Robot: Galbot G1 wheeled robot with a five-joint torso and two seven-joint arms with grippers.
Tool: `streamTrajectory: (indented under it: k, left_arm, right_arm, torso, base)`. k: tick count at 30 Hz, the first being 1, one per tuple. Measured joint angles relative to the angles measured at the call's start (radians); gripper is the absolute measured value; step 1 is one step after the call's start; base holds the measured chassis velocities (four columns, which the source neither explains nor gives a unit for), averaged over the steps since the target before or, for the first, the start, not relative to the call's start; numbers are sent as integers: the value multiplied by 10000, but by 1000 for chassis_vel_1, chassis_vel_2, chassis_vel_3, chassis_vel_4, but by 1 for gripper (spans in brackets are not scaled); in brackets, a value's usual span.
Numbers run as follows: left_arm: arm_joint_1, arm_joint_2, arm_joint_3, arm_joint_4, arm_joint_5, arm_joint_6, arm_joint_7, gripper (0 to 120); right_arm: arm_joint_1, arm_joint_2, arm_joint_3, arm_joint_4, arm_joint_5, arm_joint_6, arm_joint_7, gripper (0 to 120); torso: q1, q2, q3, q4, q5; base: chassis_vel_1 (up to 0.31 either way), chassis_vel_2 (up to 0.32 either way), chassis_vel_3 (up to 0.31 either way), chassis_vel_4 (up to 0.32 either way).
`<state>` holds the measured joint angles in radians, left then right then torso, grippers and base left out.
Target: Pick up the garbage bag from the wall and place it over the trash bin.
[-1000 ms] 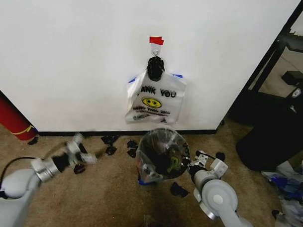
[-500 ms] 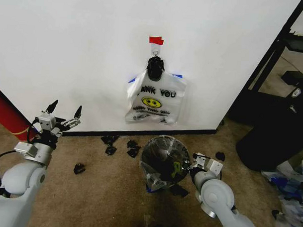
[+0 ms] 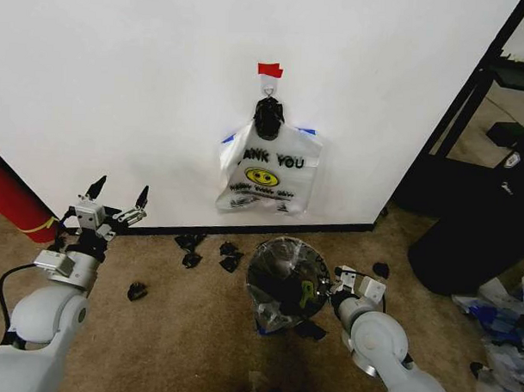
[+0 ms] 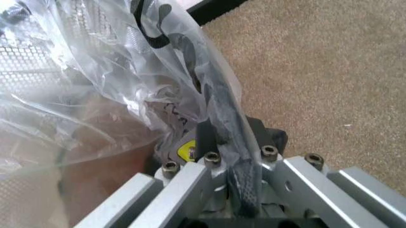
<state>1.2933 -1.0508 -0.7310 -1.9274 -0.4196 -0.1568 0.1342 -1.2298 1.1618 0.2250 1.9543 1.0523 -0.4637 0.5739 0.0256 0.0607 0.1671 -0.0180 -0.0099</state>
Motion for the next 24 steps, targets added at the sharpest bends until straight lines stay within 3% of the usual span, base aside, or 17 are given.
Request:
streamTrajectory:
  k: [7,24]
  left_arm:
    - [17,-35,35,-19,26,8,-1,100]
    - [73,-44,63,-34,62,3,1,100]
  right_arm:
    - [-26,-15,48,51,16,-14,-21,9]
    - [-232,-43,84,274,-206,22,21,68]
  torso:
    - [0,1,-1,-1,-4]
    - [0,0,0,-1,-2]
  base:
    - [0,0,0,0]
    - [0,0,0,0]
